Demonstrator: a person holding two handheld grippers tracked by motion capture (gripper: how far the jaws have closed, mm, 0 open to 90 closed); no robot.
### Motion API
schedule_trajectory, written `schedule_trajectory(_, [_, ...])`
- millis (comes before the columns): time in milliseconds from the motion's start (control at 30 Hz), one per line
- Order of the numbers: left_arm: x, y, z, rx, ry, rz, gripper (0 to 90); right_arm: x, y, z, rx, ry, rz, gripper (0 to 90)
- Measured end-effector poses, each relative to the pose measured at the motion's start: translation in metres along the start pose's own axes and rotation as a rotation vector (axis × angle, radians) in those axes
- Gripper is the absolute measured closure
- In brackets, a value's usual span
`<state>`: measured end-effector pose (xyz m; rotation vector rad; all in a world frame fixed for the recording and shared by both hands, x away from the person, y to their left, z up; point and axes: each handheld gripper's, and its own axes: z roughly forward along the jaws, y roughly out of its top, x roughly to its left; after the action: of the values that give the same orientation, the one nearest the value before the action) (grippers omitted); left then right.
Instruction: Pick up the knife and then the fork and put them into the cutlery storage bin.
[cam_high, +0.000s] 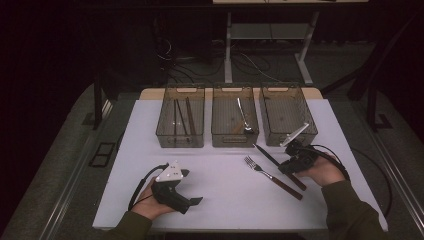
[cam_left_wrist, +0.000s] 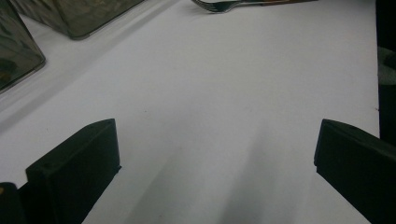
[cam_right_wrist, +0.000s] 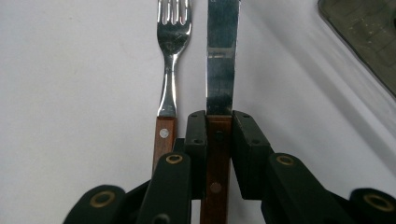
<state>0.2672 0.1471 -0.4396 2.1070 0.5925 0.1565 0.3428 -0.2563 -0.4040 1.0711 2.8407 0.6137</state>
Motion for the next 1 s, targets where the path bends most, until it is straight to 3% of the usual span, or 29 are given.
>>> schedule_trajectory(167, [0.001,0.000,-0.002,0.015,-0.003,0.020,0.0,-0.004,-0.005,-0.002,-0.050,-0.002,0.003,77.0])
schedule_trajectory(433, [0.000,0.000,-0.002,0.007,-0.004,0.014,0.0,-0.013,-0.015,-0.012,-0.148,0.024,0.048,77.0])
schedule_trajectory(1000, [0.004,0.000,-0.004,-0.013,0.005,-0.002,0.0,-0.020,-0.024,-0.033,-0.345,0.059,0.085,77.0])
